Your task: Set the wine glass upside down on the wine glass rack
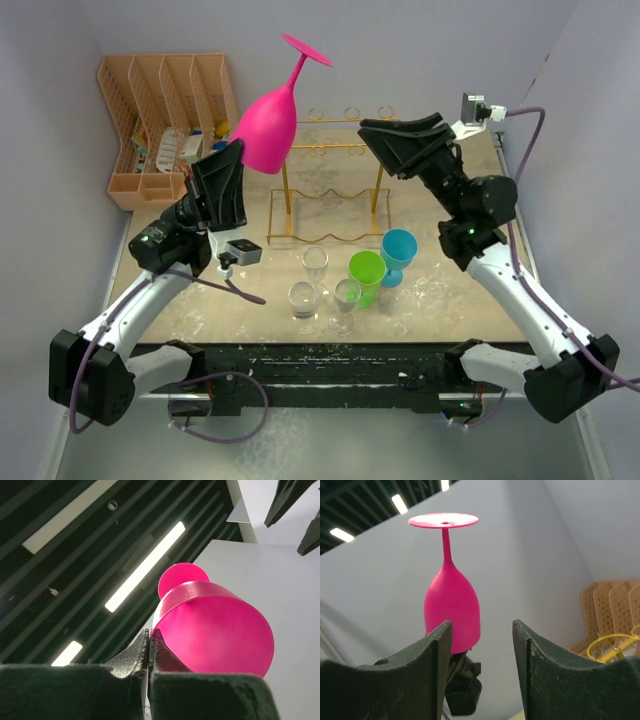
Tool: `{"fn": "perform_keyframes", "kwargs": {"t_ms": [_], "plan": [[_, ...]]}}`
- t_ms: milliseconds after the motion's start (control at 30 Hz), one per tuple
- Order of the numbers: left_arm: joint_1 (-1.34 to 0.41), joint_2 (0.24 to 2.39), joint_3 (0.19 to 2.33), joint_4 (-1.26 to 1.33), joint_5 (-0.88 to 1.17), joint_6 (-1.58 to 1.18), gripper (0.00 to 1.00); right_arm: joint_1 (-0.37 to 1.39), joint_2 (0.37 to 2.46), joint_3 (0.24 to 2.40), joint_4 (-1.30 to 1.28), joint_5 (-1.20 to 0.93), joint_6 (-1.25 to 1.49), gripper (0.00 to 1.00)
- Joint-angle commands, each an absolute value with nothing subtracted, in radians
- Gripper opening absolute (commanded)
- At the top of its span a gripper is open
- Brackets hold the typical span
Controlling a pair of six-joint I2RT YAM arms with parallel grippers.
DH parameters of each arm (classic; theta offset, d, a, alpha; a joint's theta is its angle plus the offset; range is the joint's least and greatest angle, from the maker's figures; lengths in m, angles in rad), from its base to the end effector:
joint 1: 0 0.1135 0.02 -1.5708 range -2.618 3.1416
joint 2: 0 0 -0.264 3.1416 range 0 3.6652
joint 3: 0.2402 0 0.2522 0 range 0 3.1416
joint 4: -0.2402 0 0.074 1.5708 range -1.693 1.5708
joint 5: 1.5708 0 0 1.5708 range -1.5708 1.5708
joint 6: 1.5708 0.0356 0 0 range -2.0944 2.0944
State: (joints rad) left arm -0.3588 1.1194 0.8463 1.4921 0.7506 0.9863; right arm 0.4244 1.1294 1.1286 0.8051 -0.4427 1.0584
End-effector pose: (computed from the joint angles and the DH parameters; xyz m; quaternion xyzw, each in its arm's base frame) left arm 0.1707 -0.0899 0.4367 0.3837 -0.0975 0.2217 0.8911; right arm 0.1995 0.1069 0.4885 -0.0798 0.4101 0.6716 0.6119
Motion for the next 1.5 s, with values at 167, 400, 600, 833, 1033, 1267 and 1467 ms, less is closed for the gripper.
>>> {"fn": "perform_keyframes", "kwargs": {"t_ms": [167, 400, 600, 833, 1033, 1267, 1467], "plan": [[-0.390, 1.221, 0.938, 1.646, 0.704, 1.037, 0.00, 0.595, 1.299, 1.189, 1.337, -0.154, 0.947, 0.59], [-0.398, 1.266, 0.976, 1.647, 0.664, 1.074, 0.00, 0.615, 1.466, 1.357, 1.360, -0.178, 0.992, 0.61], [-0.401, 1.268, 0.963, 1.647, 0.675, 1.078, 0.00, 0.620, 1.561, 1.473, 1.353, -0.172, 1.028, 0.61], [-0.407, 1.284, 0.974, 1.646, 0.676, 1.073, 0.00, 0.624, 1.657, 1.589, 1.348, -0.195, 1.088, 0.56], [-0.418, 1.301, 0.987, 1.647, 0.669, 1.087, 0.00, 0.631, 1.700, 1.656, 1.331, -0.227, 1.099, 0.49], [-0.421, 1.317, 1.008, 1.647, 0.636, 1.078, 0.00, 0.635, 1.702, 1.643, 1.325, -0.237, 1.103, 0.32], [-0.422, 1.318, 1.002, 1.647, 0.646, 1.079, 0.00, 0.635, 1.708, 1.659, 1.326, -0.257, 1.112, 0.35]]}}
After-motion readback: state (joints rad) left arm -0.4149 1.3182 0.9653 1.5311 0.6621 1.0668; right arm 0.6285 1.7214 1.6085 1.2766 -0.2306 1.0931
